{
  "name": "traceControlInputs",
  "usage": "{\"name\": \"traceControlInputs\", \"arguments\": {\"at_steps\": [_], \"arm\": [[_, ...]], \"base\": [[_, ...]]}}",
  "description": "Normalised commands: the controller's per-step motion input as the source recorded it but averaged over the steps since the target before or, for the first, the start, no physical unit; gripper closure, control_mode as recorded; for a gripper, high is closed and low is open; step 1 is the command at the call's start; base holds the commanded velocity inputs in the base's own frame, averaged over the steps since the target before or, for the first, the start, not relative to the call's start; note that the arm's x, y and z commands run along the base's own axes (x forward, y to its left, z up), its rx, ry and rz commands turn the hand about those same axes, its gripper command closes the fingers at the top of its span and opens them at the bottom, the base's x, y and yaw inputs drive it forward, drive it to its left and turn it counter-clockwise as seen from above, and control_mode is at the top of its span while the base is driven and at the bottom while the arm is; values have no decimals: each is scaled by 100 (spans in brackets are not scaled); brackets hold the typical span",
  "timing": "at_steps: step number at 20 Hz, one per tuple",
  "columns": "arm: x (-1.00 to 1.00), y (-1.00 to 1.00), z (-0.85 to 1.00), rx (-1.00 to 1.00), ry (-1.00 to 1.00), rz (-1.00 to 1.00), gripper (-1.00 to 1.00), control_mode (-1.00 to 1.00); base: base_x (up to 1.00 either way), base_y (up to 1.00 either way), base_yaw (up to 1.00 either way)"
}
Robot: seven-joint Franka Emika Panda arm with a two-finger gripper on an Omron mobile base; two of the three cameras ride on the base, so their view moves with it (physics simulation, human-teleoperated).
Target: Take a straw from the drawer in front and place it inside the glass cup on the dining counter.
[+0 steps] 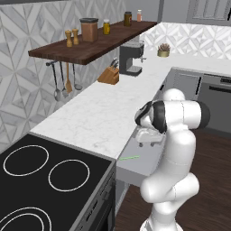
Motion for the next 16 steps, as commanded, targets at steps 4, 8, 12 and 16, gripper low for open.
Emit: {"name": "traceControlInputs", "arguments": {"at_steps": [4,8,12,16], "arm": [[0,-4,-39,-2,0,0,-100,-100],[0,-11,-30,-3,2,0,-100,-100],[-2,-21,-25,-4,7,0,-100,-100],[-10,-29,-17,-5,8,1,-100,-100]], "base": [[0,0,0],[0,0,0],[0,0,0],[0,0,0]]}}
